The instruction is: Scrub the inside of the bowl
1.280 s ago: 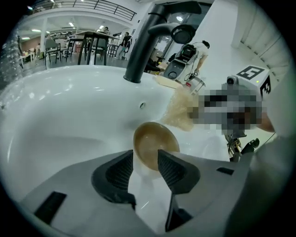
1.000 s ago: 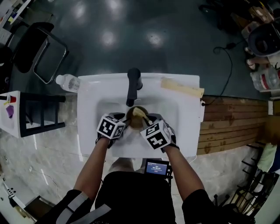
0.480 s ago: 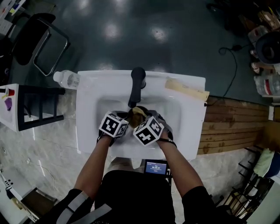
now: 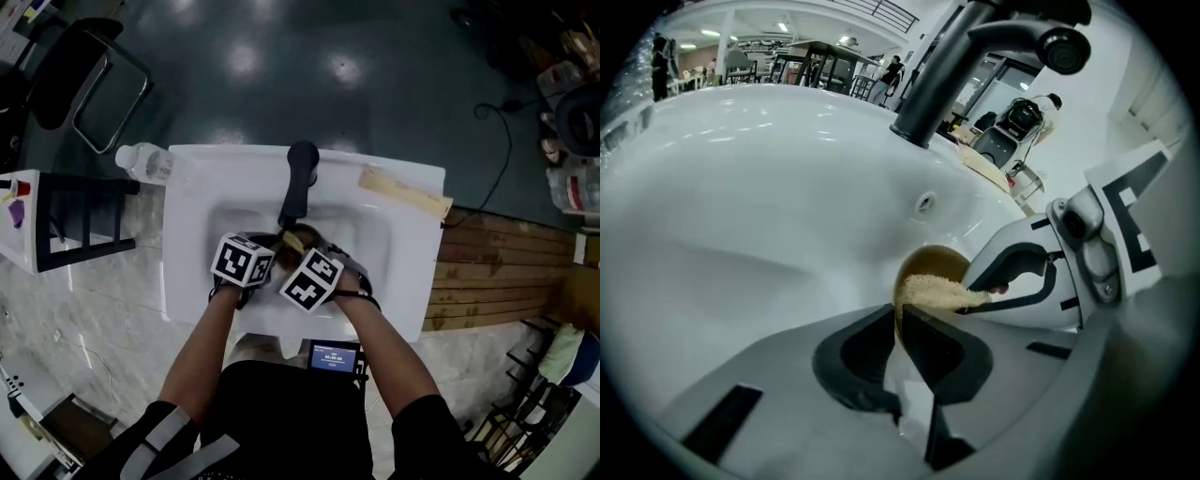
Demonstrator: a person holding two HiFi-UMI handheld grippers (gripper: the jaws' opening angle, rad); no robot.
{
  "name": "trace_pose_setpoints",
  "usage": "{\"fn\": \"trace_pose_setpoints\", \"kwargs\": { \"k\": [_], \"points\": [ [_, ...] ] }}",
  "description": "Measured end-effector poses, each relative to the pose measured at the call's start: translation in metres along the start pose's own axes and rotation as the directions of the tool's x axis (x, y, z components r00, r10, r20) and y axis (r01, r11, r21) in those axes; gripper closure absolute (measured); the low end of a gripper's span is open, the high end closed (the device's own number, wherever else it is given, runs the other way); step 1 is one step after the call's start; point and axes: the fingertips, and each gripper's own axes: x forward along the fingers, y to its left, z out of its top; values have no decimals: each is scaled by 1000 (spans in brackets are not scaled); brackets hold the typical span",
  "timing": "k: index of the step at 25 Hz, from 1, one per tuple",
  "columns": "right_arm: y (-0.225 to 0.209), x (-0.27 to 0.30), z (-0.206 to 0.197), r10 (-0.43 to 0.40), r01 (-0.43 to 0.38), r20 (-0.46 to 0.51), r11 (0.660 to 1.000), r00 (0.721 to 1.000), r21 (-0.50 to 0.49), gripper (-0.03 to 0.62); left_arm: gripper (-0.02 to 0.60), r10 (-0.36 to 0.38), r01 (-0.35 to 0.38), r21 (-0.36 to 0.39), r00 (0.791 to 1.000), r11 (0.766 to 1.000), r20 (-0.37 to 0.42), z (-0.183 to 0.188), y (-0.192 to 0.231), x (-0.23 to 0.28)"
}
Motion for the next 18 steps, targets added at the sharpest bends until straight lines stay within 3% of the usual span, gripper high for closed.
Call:
{"fn": "trace_pose_setpoints", "kwargs": {
  "k": [4, 11, 18],
  "points": [
    [24, 3, 2, 137, -137, 5, 990, 991, -24, 554, 560, 1, -1, 2, 1000, 1000, 2, 4, 0, 0],
    [49, -5, 17, 334, -326, 87, 941, 939, -97, 554, 568, 0, 0, -24, 1000, 1000, 5, 10, 3, -6],
    [32, -11, 27, 312, -316, 226, 948, 923, -20, 554, 568, -23, 23, -71, 1000, 997, 4, 10, 5, -5]
  ]
}}
